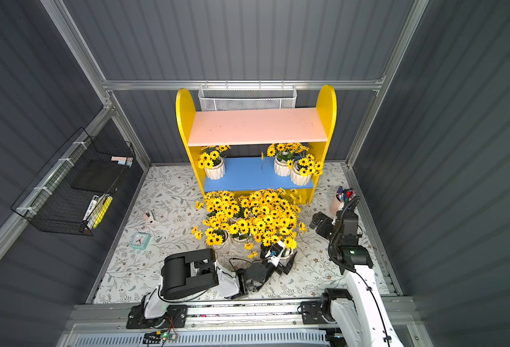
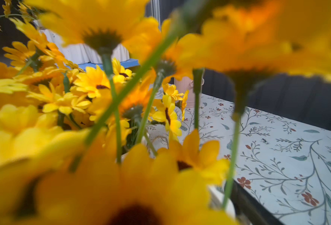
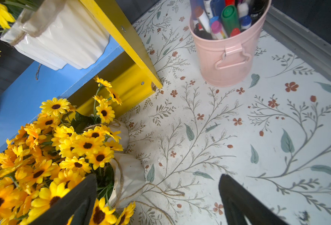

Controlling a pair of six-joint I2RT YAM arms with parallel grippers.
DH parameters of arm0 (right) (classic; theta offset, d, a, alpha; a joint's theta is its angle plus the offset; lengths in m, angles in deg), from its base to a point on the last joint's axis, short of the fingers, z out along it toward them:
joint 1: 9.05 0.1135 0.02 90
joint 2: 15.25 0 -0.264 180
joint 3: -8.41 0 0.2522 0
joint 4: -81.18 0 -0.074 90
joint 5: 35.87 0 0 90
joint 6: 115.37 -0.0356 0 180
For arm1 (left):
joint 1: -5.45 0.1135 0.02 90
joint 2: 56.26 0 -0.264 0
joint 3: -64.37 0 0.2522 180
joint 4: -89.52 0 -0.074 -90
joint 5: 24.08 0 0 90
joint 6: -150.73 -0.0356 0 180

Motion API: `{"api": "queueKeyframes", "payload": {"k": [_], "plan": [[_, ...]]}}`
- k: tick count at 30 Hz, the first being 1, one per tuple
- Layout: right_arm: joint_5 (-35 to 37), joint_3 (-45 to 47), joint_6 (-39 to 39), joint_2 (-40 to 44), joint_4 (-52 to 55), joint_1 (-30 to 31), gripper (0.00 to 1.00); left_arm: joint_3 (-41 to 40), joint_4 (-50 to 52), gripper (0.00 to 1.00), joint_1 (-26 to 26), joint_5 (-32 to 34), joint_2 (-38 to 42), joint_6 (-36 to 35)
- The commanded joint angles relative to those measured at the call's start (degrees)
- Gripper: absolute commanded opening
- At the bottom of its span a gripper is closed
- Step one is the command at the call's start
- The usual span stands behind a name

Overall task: Take the sunflower pots off the shelves
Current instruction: Place the sunflower pot at the center of the board.

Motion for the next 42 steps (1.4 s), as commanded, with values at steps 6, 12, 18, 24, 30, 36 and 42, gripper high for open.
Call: {"api": "queueKeyframes", "payload": {"k": [6,12,18,24,30,36,42], "plan": [[-1.1,1.3,-0.3,1.2,-1.2,-0.4,0.99,7.0,-4.4,0.0,0.3,2.9,-5.2,-0.6],[-1.5,1.4,0.0,1.4,-1.5,-0.6,0.99,8.5,-4.1,0.08,0.4,5.9,-7.8,-0.7],[-1.8,1.7,0.0,2.1,-1.5,-0.7,0.99,7.9,-1.7,0.71,0.4,5.5,-6.8,-0.5],[-2.1,1.4,0.3,2.6,-1.2,-0.9,0.99,8.2,4.8,0.99,0.3,5.2,-4.0,-1.3],[-2.2,1.5,0.3,2.6,-0.9,-1.1,0.99,7.2,15.0,1.0,0.0,2.2,2.4,-0.5],[-2.5,1.3,0.3,2.1,-0.9,-1.2,0.99,4.7,21.4,0.99,-0.3,-1.0,8.4,-0.7],[-2.7,1.0,0.5,2.2,-0.6,-1.4,0.99,2.2,27.7,0.99,-1.3,-1.1,15.4,-2.3]]}}
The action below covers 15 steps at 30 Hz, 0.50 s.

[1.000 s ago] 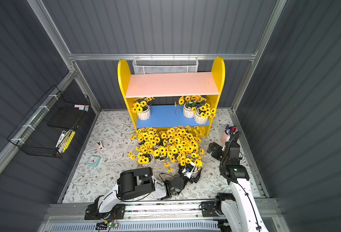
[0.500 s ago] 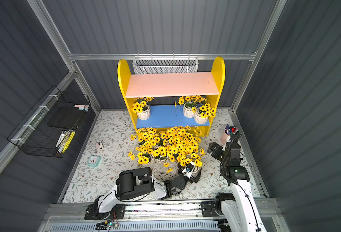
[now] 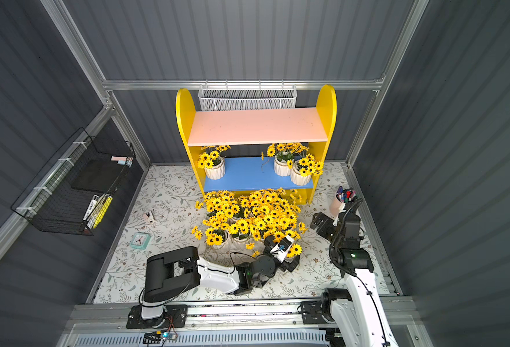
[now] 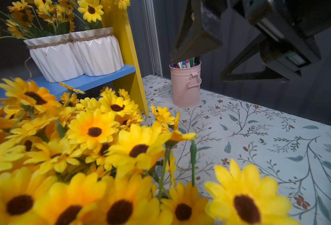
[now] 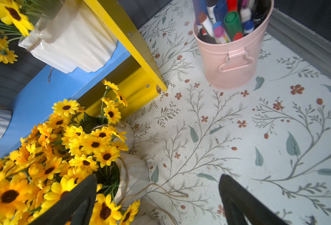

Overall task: Take the sunflower pots off the shelves
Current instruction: Place the sunflower pot at the center of the board.

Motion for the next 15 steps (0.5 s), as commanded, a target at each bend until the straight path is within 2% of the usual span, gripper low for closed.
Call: {"api": "queueKeyframes", "payload": {"k": [1,7,11,15], "plan": [[-0.7,-0.1,0.4,0.1,0.3,-0.4,0.99,-2.1,6.0,0.99,-1.0,-0.5,5.5,-1.8],[-1.7,-0.5,0.4,-0.4,0.0,-0.5,0.99,-4.4,14.2,0.99,-1.4,-0.1,18.1,-3.5],[-3.3,-0.1,0.0,-0.7,-0.3,-0.5,0.99,-3.8,19.8,0.99,-0.6,-0.4,26.9,-7.8],[-4.8,-0.4,-0.3,-1.1,0.1,-0.5,0.99,0.4,29.3,0.99,6.2,-6.2,33.6,-7.3]]}}
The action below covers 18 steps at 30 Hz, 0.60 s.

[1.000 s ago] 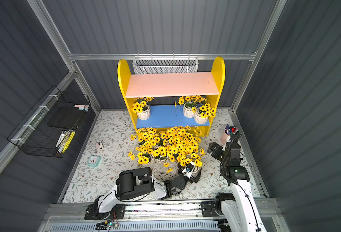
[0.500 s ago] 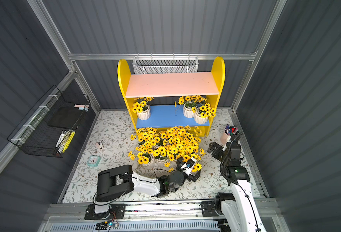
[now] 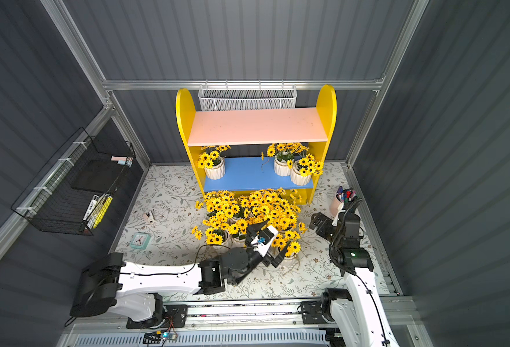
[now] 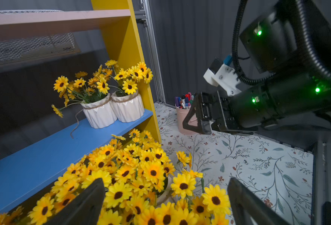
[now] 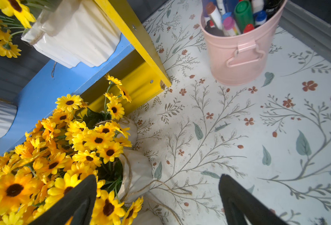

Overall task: Take the sunflower pots off the shelves
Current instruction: Place the sunflower pot at the center of the board.

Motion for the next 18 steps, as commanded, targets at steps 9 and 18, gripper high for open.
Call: {"api": "queueKeyframes", "payload": {"k": [9,18], "plan": [[-3.0,-2.0,-0.9,2.6,3.0,-0.1,0.99,17.6,21.9,0.99,25.4,-18.6,2.6,0.2],[-3.6,-4.7,-0.7,3.3,6.7,-0.2,0.99,29.3,22.4,0.99,37.0,-29.0,-8.0,4.0]]}}
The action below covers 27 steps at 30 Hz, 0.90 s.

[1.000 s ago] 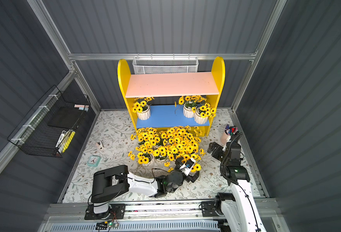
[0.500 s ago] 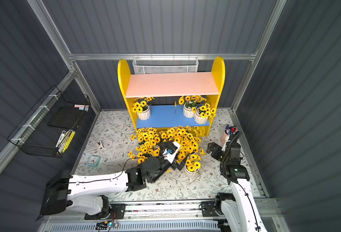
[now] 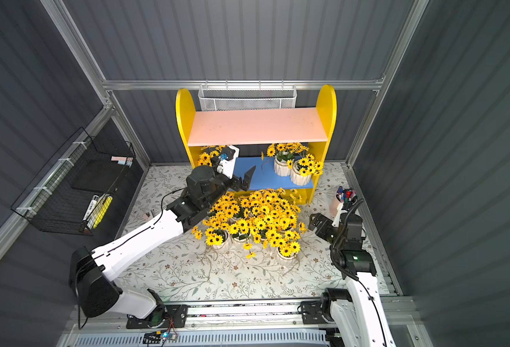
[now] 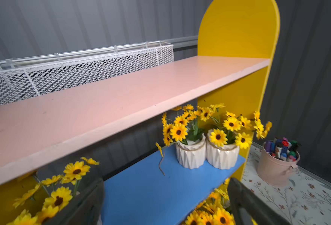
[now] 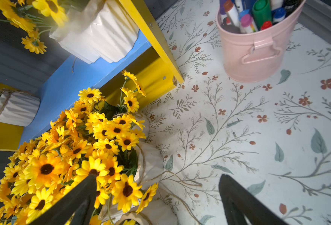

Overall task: Take the sunflower pots off the shelves
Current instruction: Place the sunflower pot at the center of the board.

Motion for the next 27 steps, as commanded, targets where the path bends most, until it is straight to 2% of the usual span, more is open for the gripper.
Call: {"api": "queueKeyframes", "payload": {"k": [1,3,5,8,13,18,27], "plan": [[0.0,-2.7,-0.2,0.2,2.8,-0.2,0.99,2.6,0.8,0.99,2.6,-6.6,-4.1,2.7],[-0.2,-2.8,-0.2,-0.1,2.0,-0.2,0.99,3.0,-0.5,0.99,3.2,-4.9,-6.2,3.3],[-0.4,-2.8,-0.2,-0.7,1.4,-0.2,0.99,2.8,-1.7,0.99,3.2,1.1,-7.7,6.0],[-0.9,-3.3,-0.2,-2.3,-1.3,-0.2,0.99,-1.1,-6.8,1.0,3.2,3.9,-8.4,8.1],[1.3,-4.1,0.5,-4.3,-1.6,-0.2,0.99,-0.1,-12.1,0.99,3.2,-7.6,-14.4,3.5],[1.8,-3.6,0.5,-4.5,-2.2,-0.2,0.99,5.8,-15.6,0.99,3.2,-18.1,-22.3,0.4],[1.5,-3.3,0.7,-5.0,-2.7,-0.1,0.99,19.0,-18.7,0.99,5.4,-28.9,-36.8,-0.8]]}}
